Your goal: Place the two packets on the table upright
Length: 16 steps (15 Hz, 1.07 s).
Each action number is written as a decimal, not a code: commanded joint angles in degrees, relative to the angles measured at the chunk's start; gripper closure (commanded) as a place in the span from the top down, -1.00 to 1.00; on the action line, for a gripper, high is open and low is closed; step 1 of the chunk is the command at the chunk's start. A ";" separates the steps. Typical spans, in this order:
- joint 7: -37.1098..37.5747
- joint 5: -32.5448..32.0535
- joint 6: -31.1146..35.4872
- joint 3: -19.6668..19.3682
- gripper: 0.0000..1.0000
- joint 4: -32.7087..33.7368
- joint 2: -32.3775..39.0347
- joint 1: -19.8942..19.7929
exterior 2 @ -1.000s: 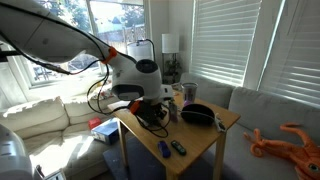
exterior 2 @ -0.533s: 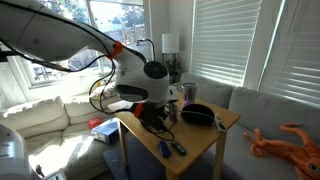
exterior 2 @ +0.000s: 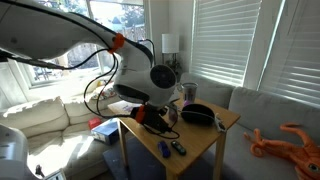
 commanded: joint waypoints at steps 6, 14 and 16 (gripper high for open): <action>-8.21 3.07 -5.00 1.62 -0.91 0.68 -1.11 -3.57; -19.28 4.99 -8.55 1.30 -0.98 -0.16 -2.53 -2.87; -25.04 6.90 -10.15 1.19 -0.98 -0.55 -2.87 -2.69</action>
